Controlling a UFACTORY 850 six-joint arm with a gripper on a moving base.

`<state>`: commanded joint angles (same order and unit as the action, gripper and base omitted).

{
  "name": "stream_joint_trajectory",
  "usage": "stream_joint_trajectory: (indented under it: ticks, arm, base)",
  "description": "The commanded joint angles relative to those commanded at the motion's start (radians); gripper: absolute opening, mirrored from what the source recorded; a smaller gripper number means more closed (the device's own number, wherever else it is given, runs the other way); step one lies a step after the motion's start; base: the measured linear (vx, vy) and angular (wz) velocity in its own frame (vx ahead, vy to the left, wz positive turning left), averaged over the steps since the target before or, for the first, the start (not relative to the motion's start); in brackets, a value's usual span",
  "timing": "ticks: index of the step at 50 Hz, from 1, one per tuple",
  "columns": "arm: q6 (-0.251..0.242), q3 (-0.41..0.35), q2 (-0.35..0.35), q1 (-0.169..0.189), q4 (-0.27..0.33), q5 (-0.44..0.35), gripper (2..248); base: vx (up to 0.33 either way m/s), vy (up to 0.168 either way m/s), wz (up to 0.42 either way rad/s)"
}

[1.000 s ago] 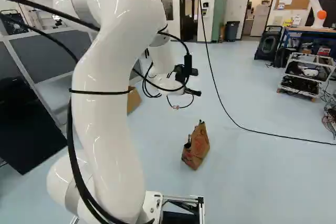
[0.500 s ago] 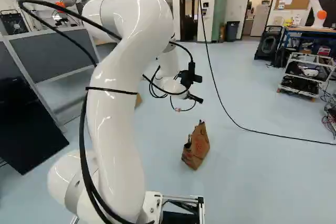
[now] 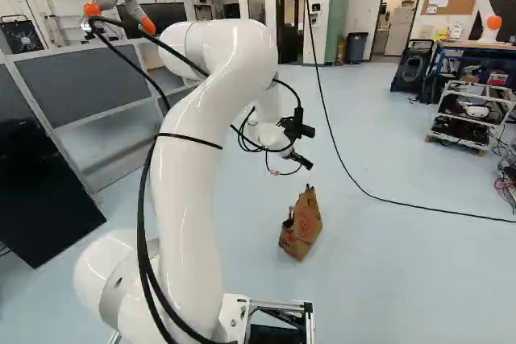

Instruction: Pick up the grocery bag from the ground

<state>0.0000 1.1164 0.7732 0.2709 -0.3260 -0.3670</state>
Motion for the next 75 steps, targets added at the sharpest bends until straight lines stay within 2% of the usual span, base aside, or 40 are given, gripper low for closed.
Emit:
stream_joint_trajectory:
  ticks: [22, 41, 75]
  arm:
    - [0.0, 0.118, 0.118, 0.009, -0.058, 0.109, 247]
    - [0.0, 0.187, 0.197, 0.02, -0.062, 0.115, 247]
    - [0.0, 0.263, 0.308, 0.022, -0.062, 0.115, 247]
  base:
    - [0.0, 0.0, 0.0]
    - [0.0, 0.0, 0.0]
    - [0.0, 0.0, 0.0]
